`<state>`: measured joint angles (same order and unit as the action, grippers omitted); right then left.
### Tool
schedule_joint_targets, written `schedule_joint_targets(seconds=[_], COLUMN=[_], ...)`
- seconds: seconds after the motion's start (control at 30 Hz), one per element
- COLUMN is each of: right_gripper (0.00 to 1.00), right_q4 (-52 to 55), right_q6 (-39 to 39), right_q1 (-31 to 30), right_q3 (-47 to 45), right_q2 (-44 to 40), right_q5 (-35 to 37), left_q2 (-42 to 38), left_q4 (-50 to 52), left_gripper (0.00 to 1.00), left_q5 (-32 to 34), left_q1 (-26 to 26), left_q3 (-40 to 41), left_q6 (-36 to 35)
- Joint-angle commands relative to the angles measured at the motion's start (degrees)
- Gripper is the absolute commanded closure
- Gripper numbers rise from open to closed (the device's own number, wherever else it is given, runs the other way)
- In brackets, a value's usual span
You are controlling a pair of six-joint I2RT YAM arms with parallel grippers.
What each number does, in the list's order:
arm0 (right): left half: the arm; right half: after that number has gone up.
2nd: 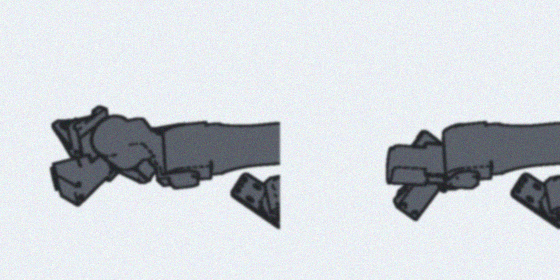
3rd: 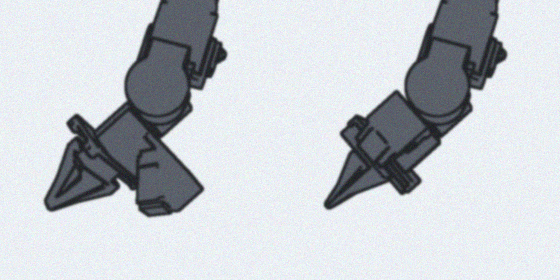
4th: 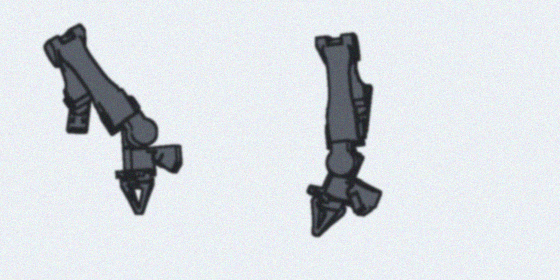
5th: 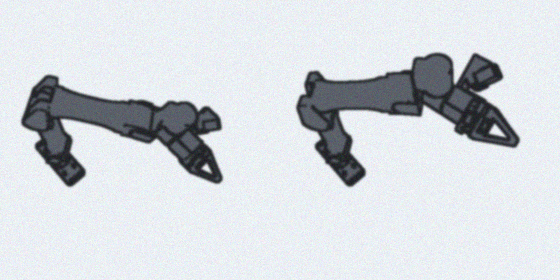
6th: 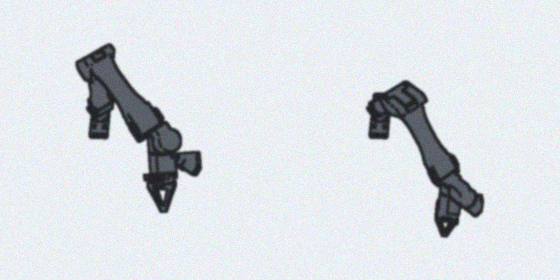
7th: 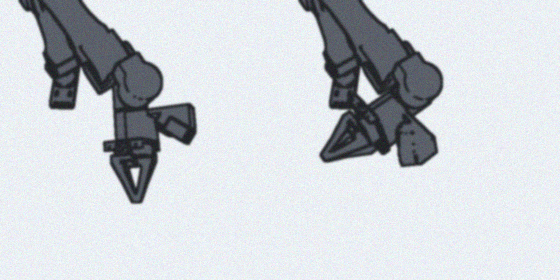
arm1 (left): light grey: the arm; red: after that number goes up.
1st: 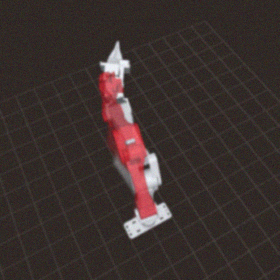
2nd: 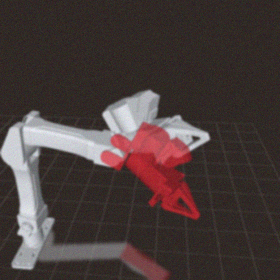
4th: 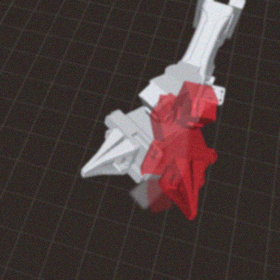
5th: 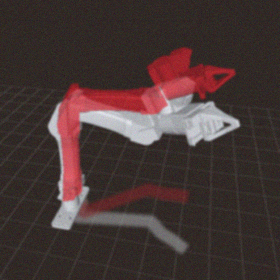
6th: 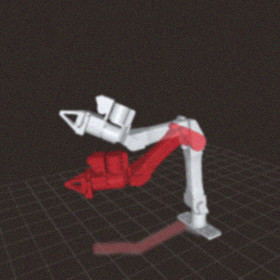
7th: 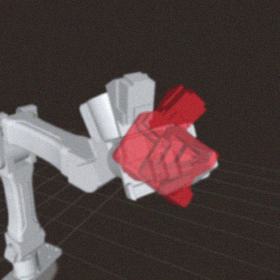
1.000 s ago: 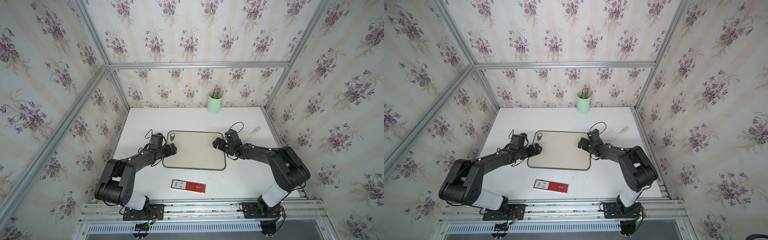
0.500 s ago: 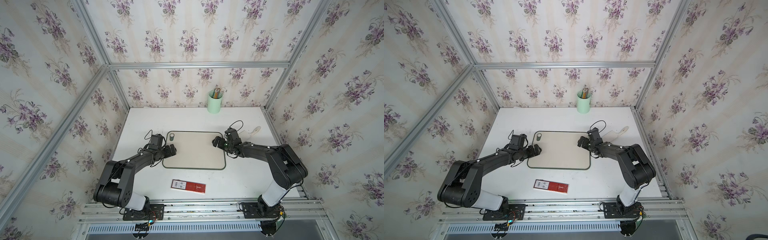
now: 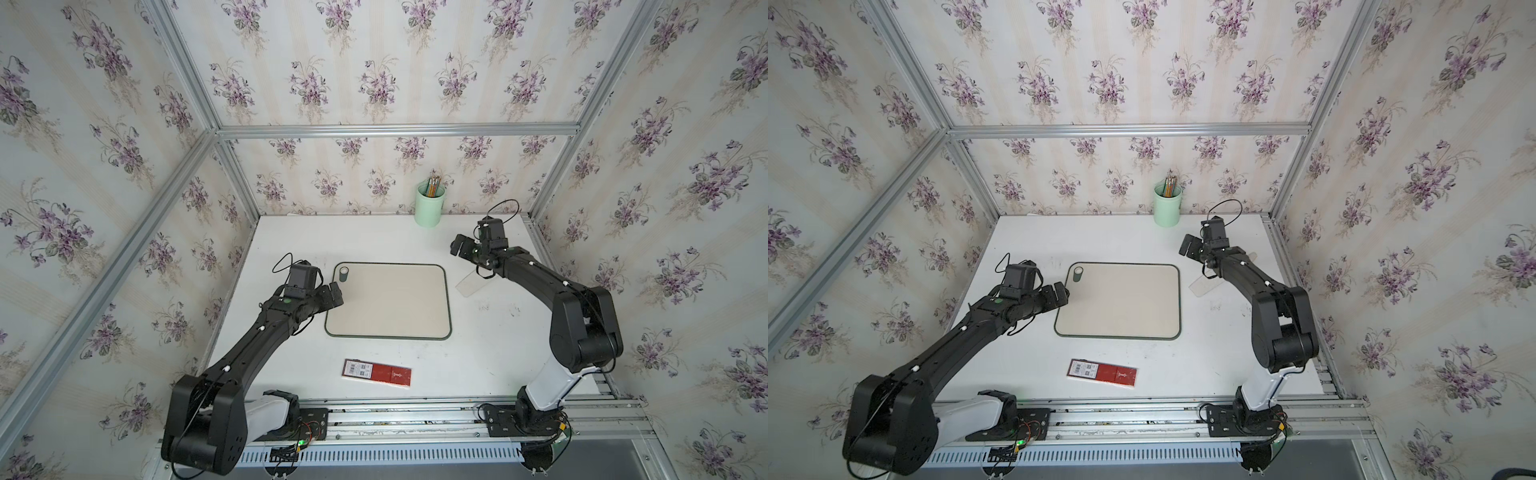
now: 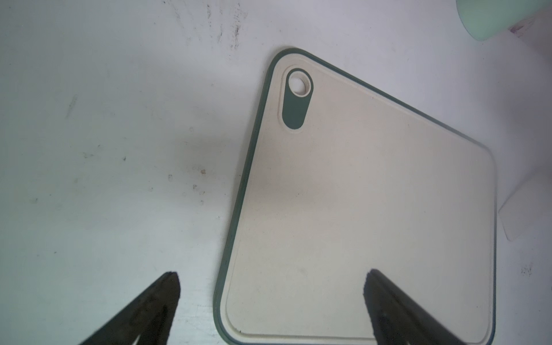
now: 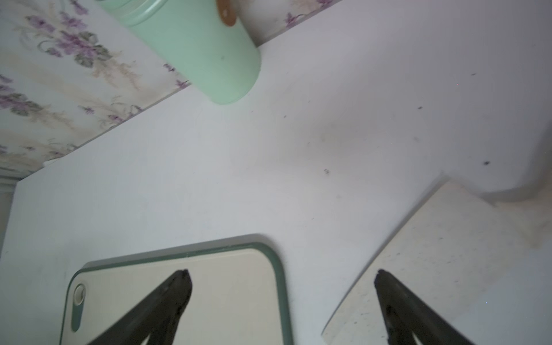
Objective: Align the knife with the edge of the cutting board
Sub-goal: Adjust the work surface at the center of the board, then adjust the knife at the center of the board.
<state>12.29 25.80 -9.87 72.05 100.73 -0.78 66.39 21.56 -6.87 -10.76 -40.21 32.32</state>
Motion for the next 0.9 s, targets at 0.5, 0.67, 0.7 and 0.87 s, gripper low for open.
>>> schedule_joint_targets(seconds=[0.5,0.67,0.7,0.87], right_gripper=[0.03,0.08,0.09,0.08], right_q4=[16.93,32.14,33.27,22.87], right_q6=[-5.99,-0.83,0.69,5.86], right_q1=[10.6,13.03,13.87,17.95], right_q3=[30.56,41.13,40.11,20.28], right_q2=[28.34,39.27,39.19,25.7], right_q5=[0.49,0.38,0.98,-1.76], left_q2=[-20.51,-19.61,-19.61,-19.72], left_q4=[8.42,7.84,7.88,7.23], left_gripper=[0.01,0.01,0.01,0.01], left_q5=[1.54,1.84,1.86,1.79], left_q1=[-0.03,0.01,0.03,0.04], left_q3=[11.26,11.43,11.4,11.74], left_q6=[-0.85,-0.9,-0.85,-0.73])
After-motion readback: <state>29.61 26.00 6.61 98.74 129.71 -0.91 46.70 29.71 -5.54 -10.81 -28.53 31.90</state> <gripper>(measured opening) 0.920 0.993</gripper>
